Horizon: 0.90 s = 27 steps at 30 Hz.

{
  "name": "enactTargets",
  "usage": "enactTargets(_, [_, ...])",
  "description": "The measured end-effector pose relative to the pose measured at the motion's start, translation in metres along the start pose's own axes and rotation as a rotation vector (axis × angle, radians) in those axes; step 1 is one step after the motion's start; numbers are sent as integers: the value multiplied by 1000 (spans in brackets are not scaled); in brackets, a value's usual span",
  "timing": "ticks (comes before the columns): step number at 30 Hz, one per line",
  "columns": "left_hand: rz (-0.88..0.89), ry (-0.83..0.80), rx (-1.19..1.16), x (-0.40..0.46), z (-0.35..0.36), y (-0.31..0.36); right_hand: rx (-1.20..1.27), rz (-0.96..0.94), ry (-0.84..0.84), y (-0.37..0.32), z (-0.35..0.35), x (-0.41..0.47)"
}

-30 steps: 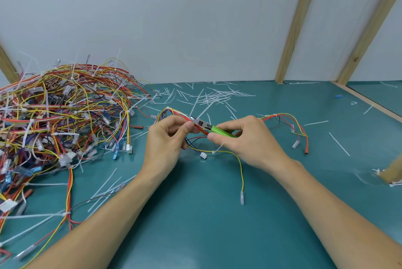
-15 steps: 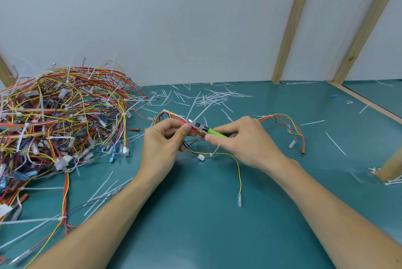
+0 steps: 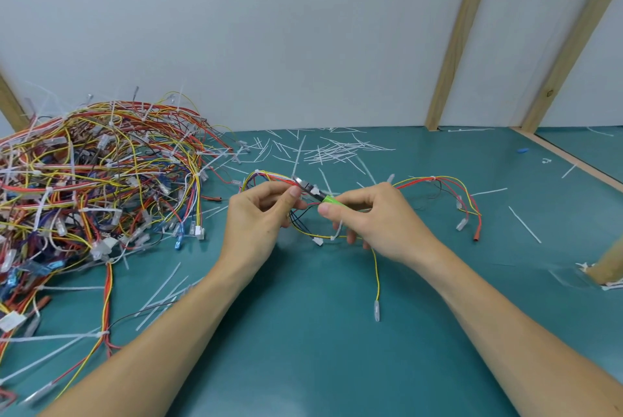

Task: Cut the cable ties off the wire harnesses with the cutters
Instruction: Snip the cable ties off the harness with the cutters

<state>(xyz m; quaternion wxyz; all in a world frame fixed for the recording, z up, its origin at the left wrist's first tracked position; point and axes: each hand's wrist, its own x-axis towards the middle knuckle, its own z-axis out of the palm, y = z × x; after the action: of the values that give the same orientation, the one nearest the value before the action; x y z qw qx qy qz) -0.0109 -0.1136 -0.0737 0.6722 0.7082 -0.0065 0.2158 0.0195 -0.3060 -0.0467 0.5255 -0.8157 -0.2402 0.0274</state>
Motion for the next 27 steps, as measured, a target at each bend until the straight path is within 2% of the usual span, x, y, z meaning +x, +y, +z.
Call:
enactTargets(5, [-47,40,-27,2,-1,1,95,61,21,-3,3,0])
enactTargets(9, [-61,68,-45,1,-1,3,220,105,178,-3,-5,7])
enactTargets(11, [-63,80,-34,2,-1,4,229,125,201,0,-7,8])
enactTargets(16, [-57,73,-8,2,-2,3,204,144,172,3,-3,7])
enactTargets(22, [-6,57,4,3,-4,7,-32,82,80,2,-1,4])
enactTargets(27, [79,13,51,-2,-5,12,-77,96,62,1,2,2])
